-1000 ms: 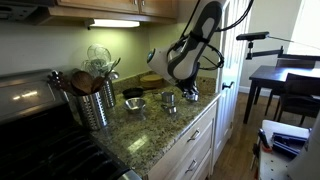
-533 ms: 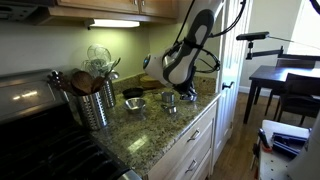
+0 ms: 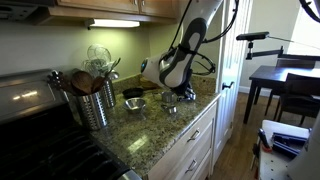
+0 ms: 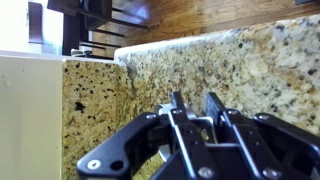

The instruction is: Pick up the two smaller pots from the small pot and place them on the table.

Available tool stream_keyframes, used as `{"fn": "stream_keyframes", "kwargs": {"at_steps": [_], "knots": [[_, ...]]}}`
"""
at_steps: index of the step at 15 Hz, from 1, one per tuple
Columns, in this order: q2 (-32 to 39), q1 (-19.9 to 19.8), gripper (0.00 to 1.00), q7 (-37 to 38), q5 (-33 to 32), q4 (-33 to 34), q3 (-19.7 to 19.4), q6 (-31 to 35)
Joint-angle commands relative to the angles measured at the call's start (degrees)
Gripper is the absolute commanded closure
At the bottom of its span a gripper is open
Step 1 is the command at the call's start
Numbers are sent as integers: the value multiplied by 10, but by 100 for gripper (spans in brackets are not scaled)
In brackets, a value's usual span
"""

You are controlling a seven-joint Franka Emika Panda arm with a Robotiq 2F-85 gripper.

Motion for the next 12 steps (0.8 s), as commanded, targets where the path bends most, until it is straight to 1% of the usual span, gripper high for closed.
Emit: {"fn": "stream_keyframes", "kwargs": {"at_steps": [1,4,5,6,7,8,12], "knots": [[12,7,41,8,-3,18,-6,-23],[6,4,20,1,3,16,-4,-22],[-1,2,15,-3,7,12,-3,-19],[-6,1,7,-5,10,9,-3,-19],[-13,-2,2,-9,15,5,-2,-16],[-20,-4,0,-12,20,3,-2,-14],[-63,-17,0,-29,54,-14,-3,-4]]}}
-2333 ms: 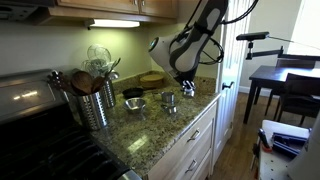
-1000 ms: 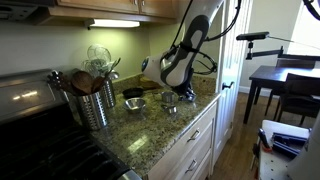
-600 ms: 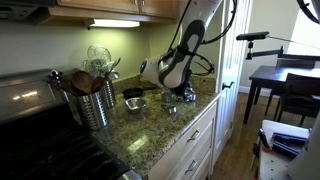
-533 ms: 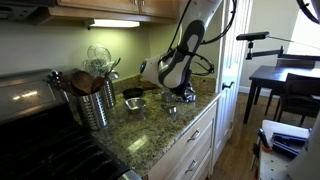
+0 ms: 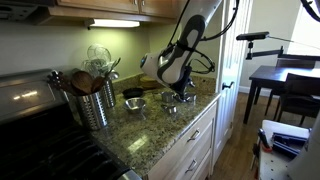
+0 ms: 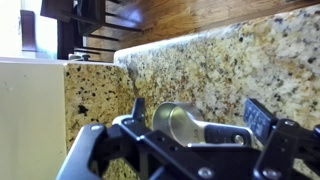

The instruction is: Pick up the two smaller pots from the small pot and place them on the table.

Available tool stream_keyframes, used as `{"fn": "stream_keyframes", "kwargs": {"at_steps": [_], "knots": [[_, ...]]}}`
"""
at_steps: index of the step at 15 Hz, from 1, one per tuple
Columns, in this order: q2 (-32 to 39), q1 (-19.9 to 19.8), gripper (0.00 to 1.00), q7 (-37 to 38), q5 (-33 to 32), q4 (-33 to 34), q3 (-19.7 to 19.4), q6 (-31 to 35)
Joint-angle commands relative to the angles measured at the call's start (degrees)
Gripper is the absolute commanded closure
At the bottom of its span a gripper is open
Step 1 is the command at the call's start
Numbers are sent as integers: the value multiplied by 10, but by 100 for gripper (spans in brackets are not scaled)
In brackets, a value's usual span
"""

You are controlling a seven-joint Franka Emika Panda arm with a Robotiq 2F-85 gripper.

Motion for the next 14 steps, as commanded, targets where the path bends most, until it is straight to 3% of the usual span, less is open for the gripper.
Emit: {"fn": "stream_keyframes", "kwargs": {"at_steps": [1,8,11,12,14], "knots": [[-74,-15,0,-27,42,-38,0,5],[-174,-34,0,-70,143,-81,-7,26],[-212,-46,0,-110,204,-113,-5,66],[-163,-31,0,-81,172,-62,-8,25],[-168,-32,0,-85,176,-65,-7,28]]}}
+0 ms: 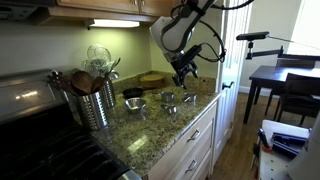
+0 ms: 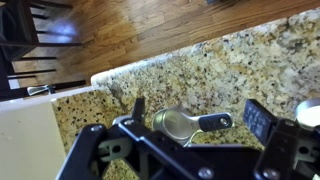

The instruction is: Pick up the two smaller pots from the small pot and place them on the table.

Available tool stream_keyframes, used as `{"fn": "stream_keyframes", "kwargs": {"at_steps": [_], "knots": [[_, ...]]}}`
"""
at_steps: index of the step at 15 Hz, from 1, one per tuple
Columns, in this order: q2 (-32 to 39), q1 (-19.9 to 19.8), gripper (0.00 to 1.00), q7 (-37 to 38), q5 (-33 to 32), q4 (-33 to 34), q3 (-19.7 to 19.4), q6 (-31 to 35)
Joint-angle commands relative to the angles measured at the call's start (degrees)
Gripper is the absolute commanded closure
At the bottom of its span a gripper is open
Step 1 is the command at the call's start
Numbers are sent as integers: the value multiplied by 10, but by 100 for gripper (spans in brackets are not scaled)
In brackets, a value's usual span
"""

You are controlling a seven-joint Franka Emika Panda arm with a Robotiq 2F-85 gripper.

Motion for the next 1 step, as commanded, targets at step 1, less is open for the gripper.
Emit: {"fn": "stream_keyframes", "kwargs": {"at_steps": [1], "knots": [[2,3,0,-1,1,2,-2,-1]]}}
